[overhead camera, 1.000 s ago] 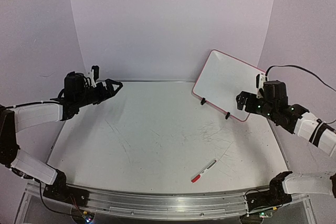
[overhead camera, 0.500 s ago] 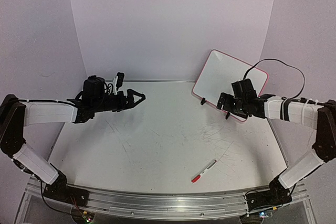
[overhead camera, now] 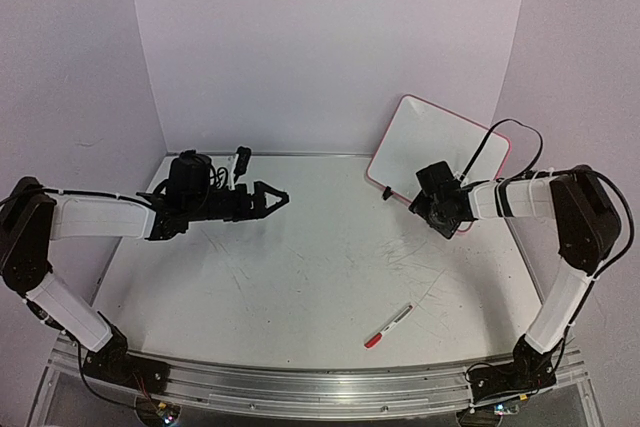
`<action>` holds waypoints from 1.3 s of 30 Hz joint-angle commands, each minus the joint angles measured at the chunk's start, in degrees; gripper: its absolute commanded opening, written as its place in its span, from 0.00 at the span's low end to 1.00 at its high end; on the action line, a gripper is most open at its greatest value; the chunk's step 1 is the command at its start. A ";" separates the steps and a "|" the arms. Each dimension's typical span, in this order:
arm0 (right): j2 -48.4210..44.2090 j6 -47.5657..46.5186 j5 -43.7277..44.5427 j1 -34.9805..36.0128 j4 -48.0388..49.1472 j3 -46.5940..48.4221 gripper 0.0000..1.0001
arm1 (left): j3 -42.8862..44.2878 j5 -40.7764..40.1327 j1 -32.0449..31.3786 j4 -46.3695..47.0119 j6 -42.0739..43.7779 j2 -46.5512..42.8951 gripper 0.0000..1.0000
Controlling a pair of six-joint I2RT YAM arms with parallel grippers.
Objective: Write a sentence on the whiteboard
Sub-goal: Move the whiteboard to the center of the board.
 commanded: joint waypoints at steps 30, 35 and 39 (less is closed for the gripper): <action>19.30 -6.24 2.88 -4.46 -3.64 15.51 0.24 | -2.45 -0.99 -0.15 -1.32 3.79 -8.72 0.99; 19.73 -11.46 0.82 -4.21 -3.29 15.84 0.08 | -2.52 -1.12 -0.11 -1.53 3.67 -8.92 0.99; 18.91 -17.39 -0.69 -2.88 -0.68 13.98 0.01 | -2.32 -1.32 -0.13 -1.58 3.54 -8.25 0.99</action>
